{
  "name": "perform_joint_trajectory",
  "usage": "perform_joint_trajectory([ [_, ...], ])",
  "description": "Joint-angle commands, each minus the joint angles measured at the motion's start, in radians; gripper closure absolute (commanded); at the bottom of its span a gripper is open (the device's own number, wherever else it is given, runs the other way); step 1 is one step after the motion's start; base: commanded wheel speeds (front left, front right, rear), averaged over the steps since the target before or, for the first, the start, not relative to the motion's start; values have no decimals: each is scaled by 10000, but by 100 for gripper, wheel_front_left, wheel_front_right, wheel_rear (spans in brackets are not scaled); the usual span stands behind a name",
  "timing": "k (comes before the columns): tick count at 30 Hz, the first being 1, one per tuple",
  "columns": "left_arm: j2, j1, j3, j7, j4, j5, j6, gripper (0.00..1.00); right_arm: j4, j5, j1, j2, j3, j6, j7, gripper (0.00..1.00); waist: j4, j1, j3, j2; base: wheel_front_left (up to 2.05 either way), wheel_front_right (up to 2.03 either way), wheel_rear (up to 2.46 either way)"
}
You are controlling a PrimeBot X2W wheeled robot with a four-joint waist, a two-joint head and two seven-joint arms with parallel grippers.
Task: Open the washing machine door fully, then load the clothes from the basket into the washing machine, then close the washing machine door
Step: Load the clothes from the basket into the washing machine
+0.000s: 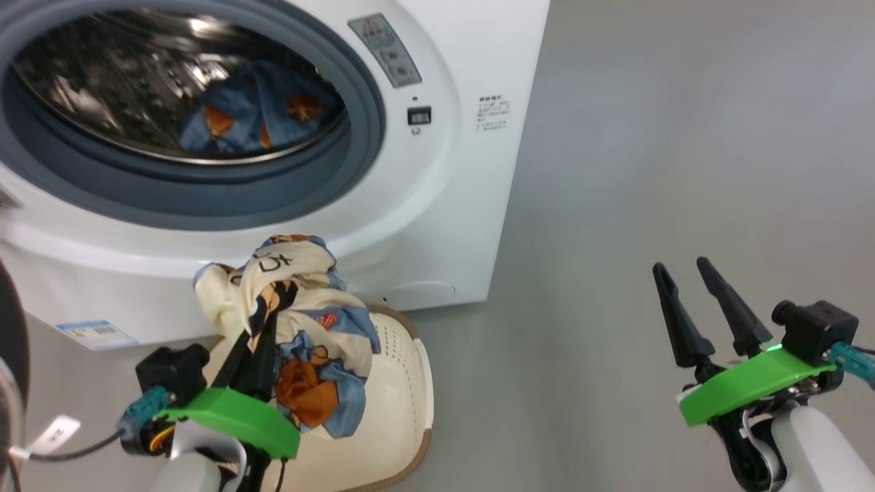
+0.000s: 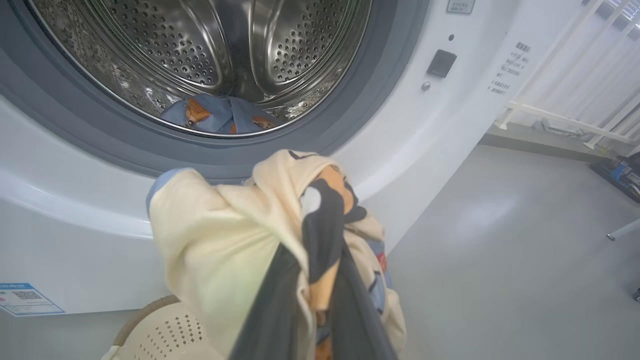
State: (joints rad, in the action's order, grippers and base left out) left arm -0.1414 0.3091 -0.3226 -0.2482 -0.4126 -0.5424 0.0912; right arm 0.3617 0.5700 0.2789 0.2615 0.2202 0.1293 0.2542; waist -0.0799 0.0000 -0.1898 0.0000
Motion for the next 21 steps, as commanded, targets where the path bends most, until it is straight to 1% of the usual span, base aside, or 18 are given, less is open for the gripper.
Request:
perform_joint_trajectory([
  [1,-198,-45,395,-135,367,146,-86,100,-186,-124,-186,150,149,14,76,0,161,0,519,0,0,0,0],
  [5,-247,-515,573,-135,1030,398,-212,100,-158,-169,-389,208,229,14,76,0,159,0,884,0,0,0,0],
  [11,-144,-1102,902,-135,1976,652,-576,100,-193,-208,-643,276,216,14,76,0,127,0,1246,0,0,0,0],
  [21,-218,-1458,1121,-135,2563,590,-765,100,-263,-522,-748,359,206,14,76,0,195,0,1390,0,0,0,0],
])
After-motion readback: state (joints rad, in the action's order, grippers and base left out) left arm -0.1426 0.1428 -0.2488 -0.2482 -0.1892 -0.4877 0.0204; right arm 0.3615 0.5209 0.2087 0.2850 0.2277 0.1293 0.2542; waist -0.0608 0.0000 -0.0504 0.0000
